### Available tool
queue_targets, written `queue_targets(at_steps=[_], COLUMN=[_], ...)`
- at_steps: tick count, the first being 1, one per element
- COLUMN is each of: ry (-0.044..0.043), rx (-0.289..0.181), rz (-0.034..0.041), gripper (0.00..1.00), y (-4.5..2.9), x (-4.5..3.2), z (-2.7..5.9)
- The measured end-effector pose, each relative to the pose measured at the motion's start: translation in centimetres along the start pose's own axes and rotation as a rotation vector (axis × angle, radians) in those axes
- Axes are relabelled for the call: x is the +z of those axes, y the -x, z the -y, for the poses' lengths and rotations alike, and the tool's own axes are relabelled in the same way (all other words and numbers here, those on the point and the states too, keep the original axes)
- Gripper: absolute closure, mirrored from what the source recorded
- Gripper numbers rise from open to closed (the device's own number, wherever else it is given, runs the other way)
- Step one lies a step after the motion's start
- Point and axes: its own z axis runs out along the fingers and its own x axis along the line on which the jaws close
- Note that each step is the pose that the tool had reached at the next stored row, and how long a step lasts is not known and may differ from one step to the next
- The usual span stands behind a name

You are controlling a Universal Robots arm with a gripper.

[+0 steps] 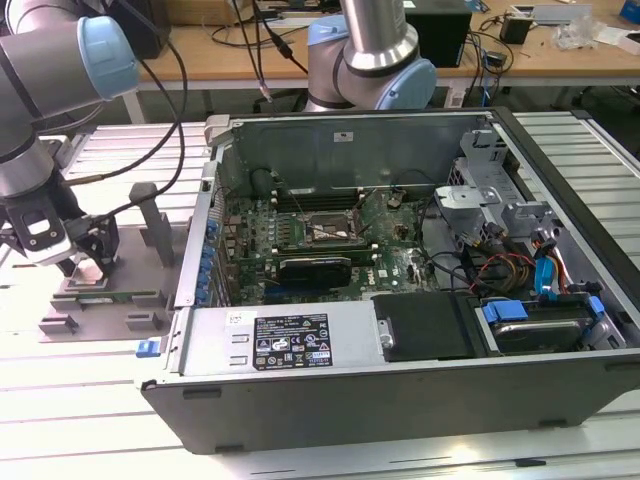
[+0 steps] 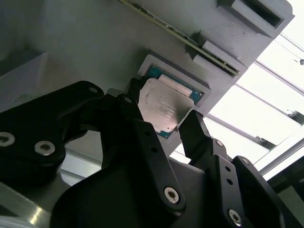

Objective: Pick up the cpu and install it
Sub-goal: 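Pick up the cpu and move it towards the insertion slot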

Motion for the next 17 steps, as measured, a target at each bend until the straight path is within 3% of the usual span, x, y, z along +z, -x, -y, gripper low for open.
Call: queue_targets(at_steps=[17], ry=[0.0000], rx=[0.000], rz=[-0.0002], gripper=[0.40], y=[-0.01], x=[0.34], z=[-0.28])
